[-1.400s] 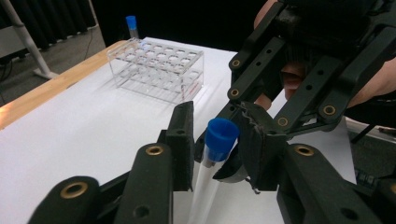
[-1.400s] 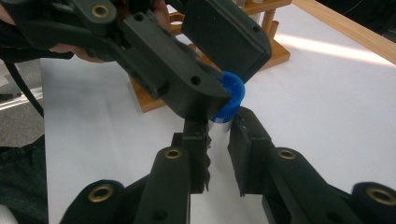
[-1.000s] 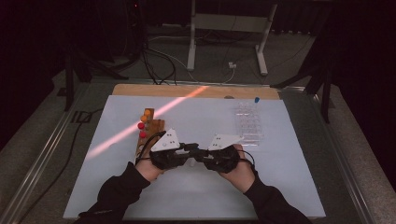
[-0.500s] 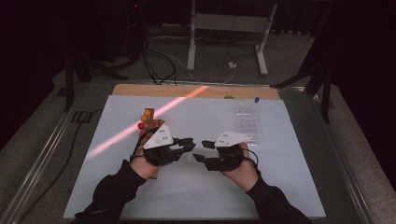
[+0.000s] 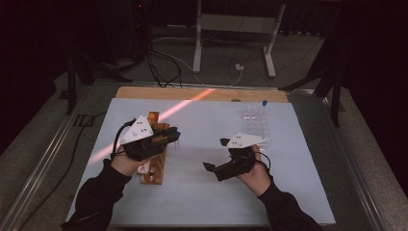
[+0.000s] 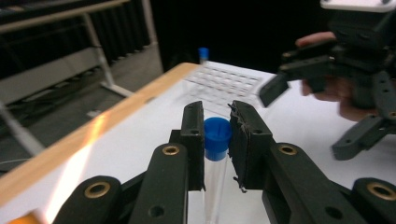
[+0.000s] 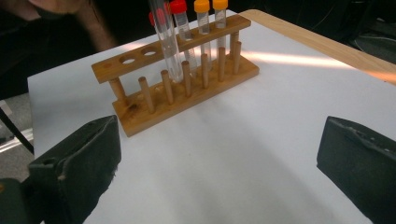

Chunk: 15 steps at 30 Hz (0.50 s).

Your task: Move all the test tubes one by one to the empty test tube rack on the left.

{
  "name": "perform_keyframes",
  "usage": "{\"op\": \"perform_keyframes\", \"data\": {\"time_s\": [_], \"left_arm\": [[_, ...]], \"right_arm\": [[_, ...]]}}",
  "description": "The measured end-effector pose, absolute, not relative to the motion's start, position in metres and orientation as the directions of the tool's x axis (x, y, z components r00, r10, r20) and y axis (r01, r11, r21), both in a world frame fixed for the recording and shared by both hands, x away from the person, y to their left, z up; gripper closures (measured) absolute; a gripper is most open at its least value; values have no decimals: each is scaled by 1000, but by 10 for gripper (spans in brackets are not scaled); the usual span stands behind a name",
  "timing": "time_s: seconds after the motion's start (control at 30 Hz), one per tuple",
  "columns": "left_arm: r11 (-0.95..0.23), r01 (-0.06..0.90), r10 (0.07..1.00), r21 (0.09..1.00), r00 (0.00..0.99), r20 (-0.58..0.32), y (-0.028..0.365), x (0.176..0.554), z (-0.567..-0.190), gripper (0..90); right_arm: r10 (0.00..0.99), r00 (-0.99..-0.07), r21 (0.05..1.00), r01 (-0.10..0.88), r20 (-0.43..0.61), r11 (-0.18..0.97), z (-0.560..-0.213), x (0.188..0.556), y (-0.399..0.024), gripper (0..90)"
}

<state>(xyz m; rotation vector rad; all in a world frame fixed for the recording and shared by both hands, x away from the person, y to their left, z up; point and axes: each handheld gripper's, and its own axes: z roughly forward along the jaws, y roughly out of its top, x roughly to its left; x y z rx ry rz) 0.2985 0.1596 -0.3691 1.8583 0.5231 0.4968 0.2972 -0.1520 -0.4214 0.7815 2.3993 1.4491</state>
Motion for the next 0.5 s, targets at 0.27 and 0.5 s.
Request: {"op": "perform_keyframes", "data": {"time_s": [0.27, 0.5], "left_arm": [[-293, 128, 629, 948, 773, 90, 183, 296, -365, 773], [-290, 135, 664, 947, 742, 97, 202, 289, -366, 773]], "right_arm": [[556, -828, 879, 317, 73, 357, -418, 297, -155, 0], [560, -826, 880, 315, 69, 355, -417, 297, -157, 0]]}}
